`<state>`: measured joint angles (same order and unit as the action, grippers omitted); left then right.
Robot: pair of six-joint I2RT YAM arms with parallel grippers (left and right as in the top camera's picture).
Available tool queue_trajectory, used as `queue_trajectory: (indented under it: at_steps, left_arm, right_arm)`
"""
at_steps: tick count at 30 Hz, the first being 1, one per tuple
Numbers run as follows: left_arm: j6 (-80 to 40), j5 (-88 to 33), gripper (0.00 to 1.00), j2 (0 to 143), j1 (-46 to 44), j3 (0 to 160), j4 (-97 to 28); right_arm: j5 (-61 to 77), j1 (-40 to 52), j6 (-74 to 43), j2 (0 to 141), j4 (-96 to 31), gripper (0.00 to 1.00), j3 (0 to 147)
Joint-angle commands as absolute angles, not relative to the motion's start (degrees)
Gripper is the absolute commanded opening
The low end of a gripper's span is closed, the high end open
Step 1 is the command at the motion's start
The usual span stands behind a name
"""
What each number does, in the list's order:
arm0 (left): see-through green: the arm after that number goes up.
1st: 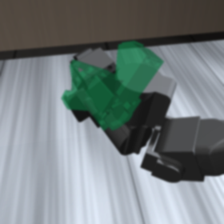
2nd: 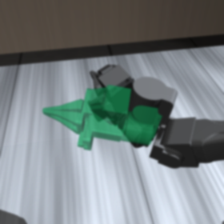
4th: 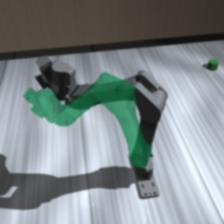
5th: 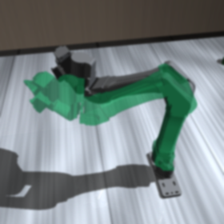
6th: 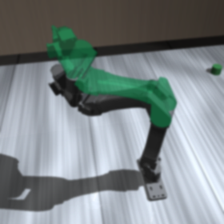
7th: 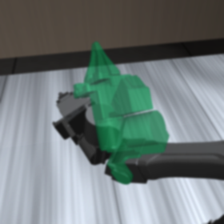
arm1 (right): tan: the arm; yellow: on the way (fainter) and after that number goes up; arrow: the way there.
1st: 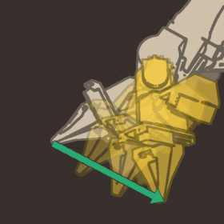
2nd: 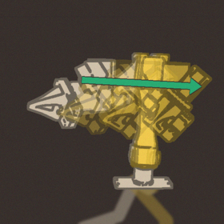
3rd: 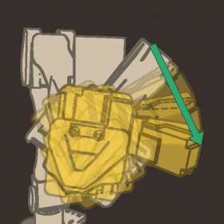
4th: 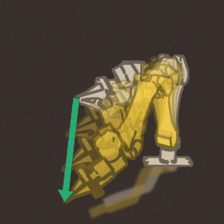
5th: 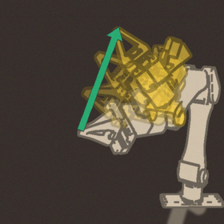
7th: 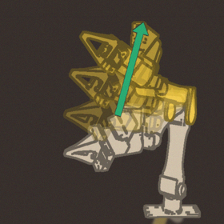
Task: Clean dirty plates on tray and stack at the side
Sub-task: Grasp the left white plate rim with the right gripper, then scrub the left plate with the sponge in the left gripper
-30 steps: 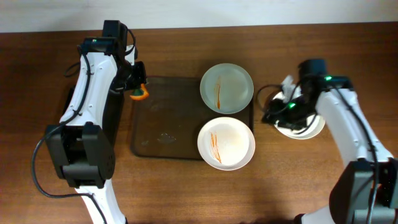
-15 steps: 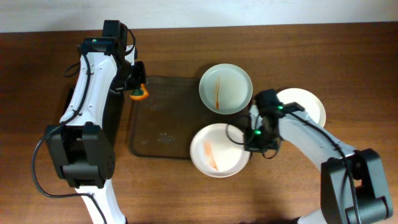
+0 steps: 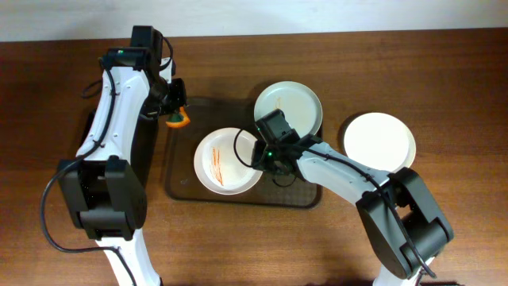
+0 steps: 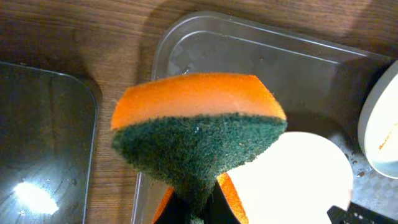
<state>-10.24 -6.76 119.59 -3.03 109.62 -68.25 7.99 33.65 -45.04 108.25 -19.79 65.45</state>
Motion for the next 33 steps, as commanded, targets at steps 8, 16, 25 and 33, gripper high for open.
queue_trajectory:
  at_steps: [8,16,25,33]
  left_arm:
    - [-9.30,-11.20,0.00,119.59,-7.57,100.33,-71.68]
    - [-8.91,0.05,0.00,119.85,-15.07,78.70,-44.03]
    - [9.13,-25.71,0.00,120.22,-17.10,75.75,-55.53]
    - [-12.32,3.86,0.00,120.22,-14.57,75.75,-36.16]
  right_arm:
    - [8.49,34.00,-47.31,113.34,-15.09,0.04,66.08]
    - [10.35,34.00,-47.22,113.54,-13.41,0.04,66.08]
    - [10.39,34.00,-47.20,113.54,-13.41,0.04,66.08]
    - [10.57,34.00,-47.00,113.54,-13.45,0.04,66.08]
